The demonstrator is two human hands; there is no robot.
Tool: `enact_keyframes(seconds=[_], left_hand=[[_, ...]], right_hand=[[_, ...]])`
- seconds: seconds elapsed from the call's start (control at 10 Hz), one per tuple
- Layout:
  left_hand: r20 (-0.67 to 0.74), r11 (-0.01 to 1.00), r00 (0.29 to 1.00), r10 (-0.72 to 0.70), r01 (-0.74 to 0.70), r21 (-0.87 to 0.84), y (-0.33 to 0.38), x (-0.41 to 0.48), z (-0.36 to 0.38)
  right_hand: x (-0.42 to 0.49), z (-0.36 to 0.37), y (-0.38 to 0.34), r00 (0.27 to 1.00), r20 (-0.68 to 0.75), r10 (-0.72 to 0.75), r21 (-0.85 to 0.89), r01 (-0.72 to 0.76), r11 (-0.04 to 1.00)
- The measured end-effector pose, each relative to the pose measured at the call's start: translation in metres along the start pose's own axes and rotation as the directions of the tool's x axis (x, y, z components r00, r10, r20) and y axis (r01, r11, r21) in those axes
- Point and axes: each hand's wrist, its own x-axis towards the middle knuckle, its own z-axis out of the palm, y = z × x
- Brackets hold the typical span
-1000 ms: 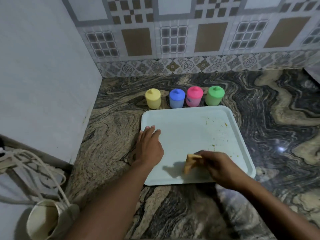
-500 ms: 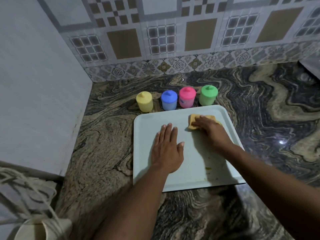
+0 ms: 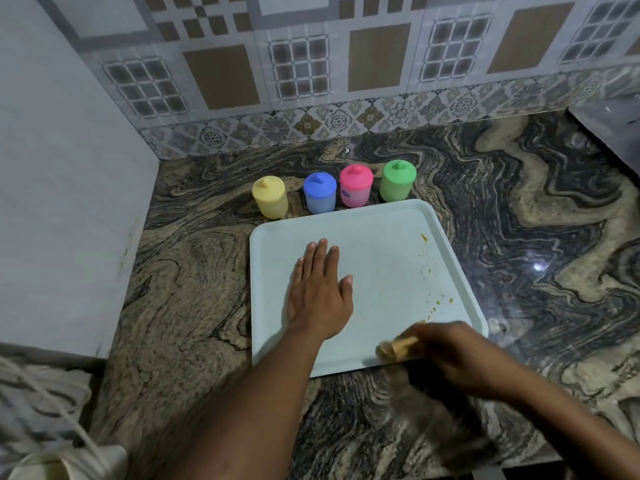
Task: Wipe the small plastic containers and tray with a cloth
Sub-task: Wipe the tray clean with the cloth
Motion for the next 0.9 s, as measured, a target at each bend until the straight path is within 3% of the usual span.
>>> enact_keyframes(seconds=[0.1, 0.2, 0.3, 0.4, 0.6, 0.9], left_hand=[[-0.015, 1.000, 1.000, -0.002, 0.002, 0.005, 0.000, 0.000, 0.003], [-0.034, 1.000, 0.999, 0.001, 0.000, 0.019, -0.001, -0.001, 0.003], [-0.035, 1.000, 0.999, -0.001, 0.002, 0.031, 0.000, 0.000, 0.003], [-0.030, 0.999, 0.999, -0.022, 0.023, 0.030, 0.001, 0.000, 0.004], [-0.035, 0.999, 0.999, -0.031, 0.032, 0.041, 0.001, 0.000, 0.003], [-0.028, 0.999, 0.999, -0.029, 0.030, 0.040, 0.002, 0.000, 0.002]], right_hand=[[0.038, -0.049, 0.006, 0.985, -0.170, -0.002, -0.031, -0.004, 1.000], [0.094, -0.083, 0.010, 0.887, -0.461, 0.024, -0.090, -0.074, 0.993], [0.136, -0.088, 0.021, 0.900, -0.434, 0.041, -0.141, -0.112, 0.984], [0.140, -0.064, 0.041, 0.954, -0.300, 0.022, -0.284, -0.111, 0.952], [0.072, -0.001, 0.036, 0.915, -0.399, 0.064, -0.214, -0.161, 0.963], [-0.029, 0.028, 0.010, 0.938, -0.345, 0.020, -0.205, -0.097, 0.974]])
